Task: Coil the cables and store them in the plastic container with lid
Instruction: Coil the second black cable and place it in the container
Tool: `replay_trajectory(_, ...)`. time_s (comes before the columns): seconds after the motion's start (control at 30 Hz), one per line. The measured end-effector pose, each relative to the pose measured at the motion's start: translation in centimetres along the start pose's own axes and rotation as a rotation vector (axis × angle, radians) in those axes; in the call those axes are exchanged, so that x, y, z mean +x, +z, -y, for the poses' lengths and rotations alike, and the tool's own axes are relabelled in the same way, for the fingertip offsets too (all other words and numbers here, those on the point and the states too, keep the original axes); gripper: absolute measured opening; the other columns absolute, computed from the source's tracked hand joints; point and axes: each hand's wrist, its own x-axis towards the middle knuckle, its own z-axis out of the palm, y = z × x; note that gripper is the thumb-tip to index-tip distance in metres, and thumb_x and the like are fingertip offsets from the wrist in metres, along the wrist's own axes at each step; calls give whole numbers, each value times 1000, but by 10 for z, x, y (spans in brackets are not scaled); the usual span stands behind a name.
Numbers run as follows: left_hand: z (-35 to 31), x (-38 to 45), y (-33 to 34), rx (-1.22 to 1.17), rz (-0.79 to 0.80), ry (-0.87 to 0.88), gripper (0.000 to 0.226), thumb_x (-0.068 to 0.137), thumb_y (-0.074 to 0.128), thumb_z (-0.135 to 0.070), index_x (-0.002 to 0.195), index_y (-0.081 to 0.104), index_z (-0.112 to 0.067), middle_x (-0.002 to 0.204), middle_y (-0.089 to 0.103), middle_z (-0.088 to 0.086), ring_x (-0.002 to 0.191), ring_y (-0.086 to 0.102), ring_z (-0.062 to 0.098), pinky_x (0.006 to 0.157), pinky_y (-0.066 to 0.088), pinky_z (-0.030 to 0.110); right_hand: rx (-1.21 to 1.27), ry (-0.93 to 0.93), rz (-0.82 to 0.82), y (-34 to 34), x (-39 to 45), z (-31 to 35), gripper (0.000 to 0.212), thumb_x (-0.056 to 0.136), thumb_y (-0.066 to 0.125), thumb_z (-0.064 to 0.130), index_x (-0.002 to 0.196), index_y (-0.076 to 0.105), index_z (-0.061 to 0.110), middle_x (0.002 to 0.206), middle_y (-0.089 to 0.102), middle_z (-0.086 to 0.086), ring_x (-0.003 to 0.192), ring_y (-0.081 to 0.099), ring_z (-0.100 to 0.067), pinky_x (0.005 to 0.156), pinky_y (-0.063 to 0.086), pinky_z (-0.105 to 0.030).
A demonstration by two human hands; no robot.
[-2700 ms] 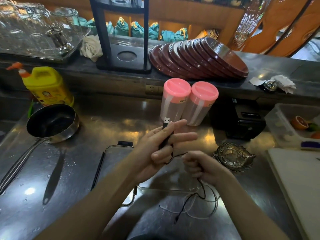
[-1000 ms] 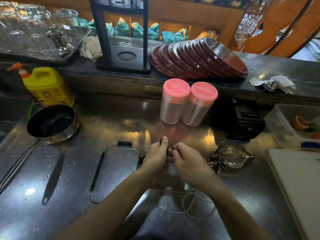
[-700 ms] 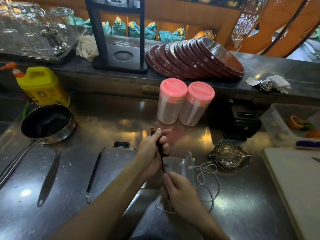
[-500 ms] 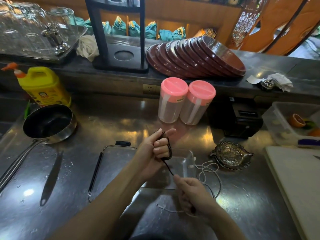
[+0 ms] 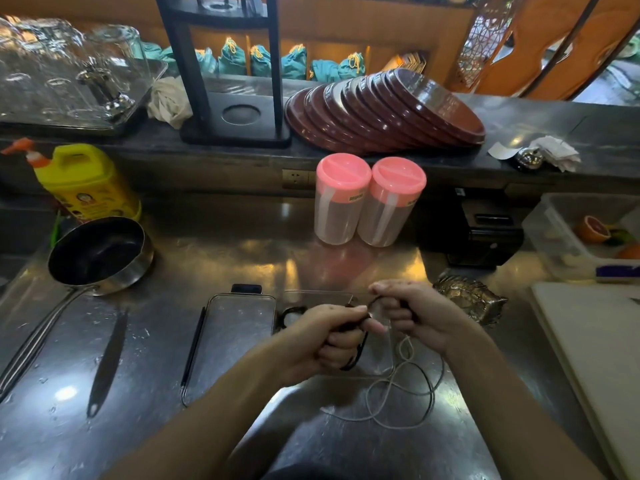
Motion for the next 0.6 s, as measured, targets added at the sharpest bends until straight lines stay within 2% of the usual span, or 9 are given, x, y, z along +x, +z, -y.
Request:
replay_trajectory(0.1, 7, 7, 7, 6, -165, 57, 35, 103, 47, -33, 109, 66, -5, 52, 34, -8, 38, 21, 3, 37, 14, 16, 2, -135, 12, 18, -12, 16, 11, 100, 55, 4, 96, 66, 2, 69, 61, -10, 38, 40, -4, 35, 40, -16)
replay_trajectory(0.17, 6, 10, 10, -28, -221, 113, 31, 102, 48, -35, 99, 64, -8, 52, 35, -7, 37, 22, 3, 36, 16, 16, 39, -220, 48, 28, -19, 12, 11, 96, 58, 3, 104, 66, 0, 86, 71, -19, 45, 52, -9, 46, 54, -24)
replay_trajectory(0.23, 4, 10, 9, -41, -240, 145, 33, 104, 44, -32, 89, 62, -9, 51, 30, -5, 35, 21, 3, 33, 16, 16, 118, -291, 57, 32, -21, 2, 20, 94, 59, 6, 111, 66, -1, 96, 74, -21, 52, 58, -12, 49, 54, -25)
replay_trajectory(0.27, 2, 10, 8, -45, -233, 145, 35, 105, 42, -30, 86, 62, -9, 49, 28, -5, 33, 20, 3, 33, 15, 16, 171, -321, 36, 32, -20, -2, 21, 95, 57, 8, 111, 66, -2, 95, 74, -20, 52, 58, -12, 49, 53, -24)
replay_trajectory(0.4, 0, 2, 0, -124, -44, 96, 36, 101, 46, -34, 78, 65, -13, 45, 20, -10, 34, 14, 5, 36, 8, 21, 335, -331, -107, 15, -9, -16, 20, 92, 62, 22, 103, 73, 9, 81, 66, -3, 53, 55, -6, 43, 46, -18)
replay_trajectory(0.53, -3, -1, -5, -490, 232, 207, 29, 98, 55, -33, 80, 65, -14, 46, 20, -9, 35, 16, 8, 38, 11, 23, 628, -238, -58, -1, -9, -34, 22, 94, 58, 26, 94, 75, 12, 92, 73, -5, 80, 75, -16, 64, 63, -29)
replay_trajectory(0.6, -7, 0, -6, -604, 260, 269, 30, 101, 52, -32, 80, 62, -13, 46, 21, -8, 35, 17, 9, 40, 12, 24, 771, -224, -14, -3, -11, -42, 26, 96, 54, 22, 101, 74, 6, 77, 67, -3, 70, 72, -15, 66, 64, -30)
